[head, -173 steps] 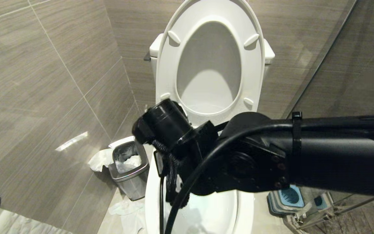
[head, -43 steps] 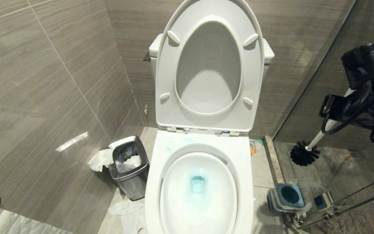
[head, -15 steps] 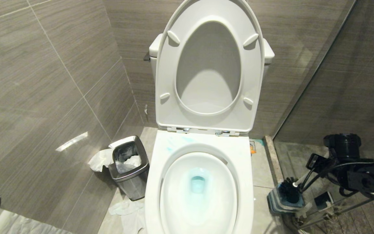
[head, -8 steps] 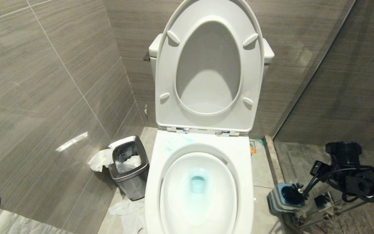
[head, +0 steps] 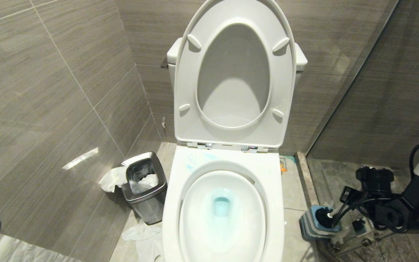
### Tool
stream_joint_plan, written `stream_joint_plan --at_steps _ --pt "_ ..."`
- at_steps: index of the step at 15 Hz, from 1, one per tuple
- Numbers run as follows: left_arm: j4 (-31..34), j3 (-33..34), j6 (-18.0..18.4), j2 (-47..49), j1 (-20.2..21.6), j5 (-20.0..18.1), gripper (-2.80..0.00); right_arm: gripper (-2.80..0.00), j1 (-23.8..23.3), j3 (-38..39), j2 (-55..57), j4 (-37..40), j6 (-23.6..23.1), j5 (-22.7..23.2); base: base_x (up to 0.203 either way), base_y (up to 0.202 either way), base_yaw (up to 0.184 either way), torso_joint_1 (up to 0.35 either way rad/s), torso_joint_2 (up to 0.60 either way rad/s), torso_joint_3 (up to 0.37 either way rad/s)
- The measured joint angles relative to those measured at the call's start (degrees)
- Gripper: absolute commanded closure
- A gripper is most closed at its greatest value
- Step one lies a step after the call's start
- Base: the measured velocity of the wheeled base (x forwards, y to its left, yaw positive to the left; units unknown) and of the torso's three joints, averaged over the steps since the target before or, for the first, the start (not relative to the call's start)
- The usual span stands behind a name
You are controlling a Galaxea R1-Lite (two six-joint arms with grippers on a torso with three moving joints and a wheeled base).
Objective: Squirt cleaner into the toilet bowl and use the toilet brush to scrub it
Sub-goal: Put the toilet brush back
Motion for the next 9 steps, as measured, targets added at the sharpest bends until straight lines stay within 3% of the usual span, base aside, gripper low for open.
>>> stream_joint_plan --at_steps 9 --pt "0.00 0.00 0.00 0.00 0.00 -0.03 0.00 0.00 0.06 -0.31 1.83 -0.03 -2.47 3.45 0.000 0.000 0.000 0.000 0.00 0.000"
